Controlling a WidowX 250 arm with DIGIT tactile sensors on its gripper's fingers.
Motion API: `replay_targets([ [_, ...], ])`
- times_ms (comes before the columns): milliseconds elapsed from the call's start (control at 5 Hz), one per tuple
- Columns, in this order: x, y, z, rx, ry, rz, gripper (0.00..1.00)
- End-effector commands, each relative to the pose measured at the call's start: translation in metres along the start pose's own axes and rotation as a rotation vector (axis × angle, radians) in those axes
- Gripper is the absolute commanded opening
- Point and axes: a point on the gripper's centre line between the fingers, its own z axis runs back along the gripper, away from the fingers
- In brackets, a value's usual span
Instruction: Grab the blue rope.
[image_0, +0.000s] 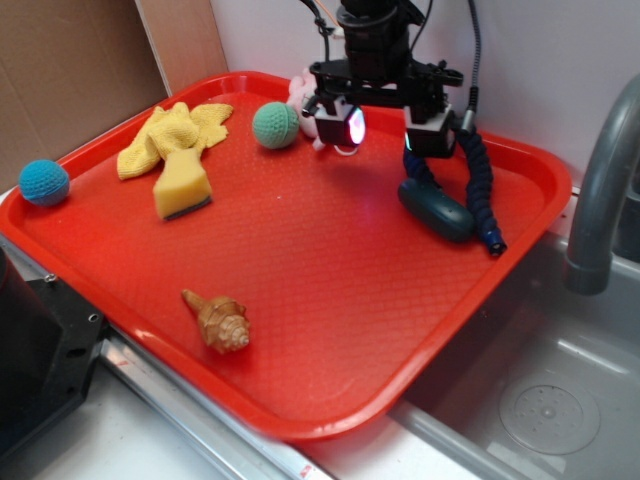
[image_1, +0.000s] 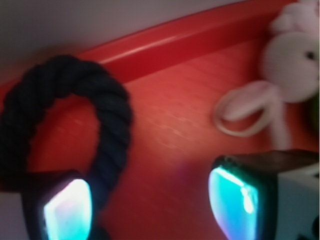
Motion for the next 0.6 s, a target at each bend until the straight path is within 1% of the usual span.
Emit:
replay_targets([
  [0,0.019,-0.028,0.004,-0.098,-0.047,-0.064,1.0],
  [200,0.017,-0.03,-0.007,-0.051,-0.017,-0.105,1.0],
  [400,0.01,-0.024,-0.015,-0.024,0.027,-0.124,1.0],
])
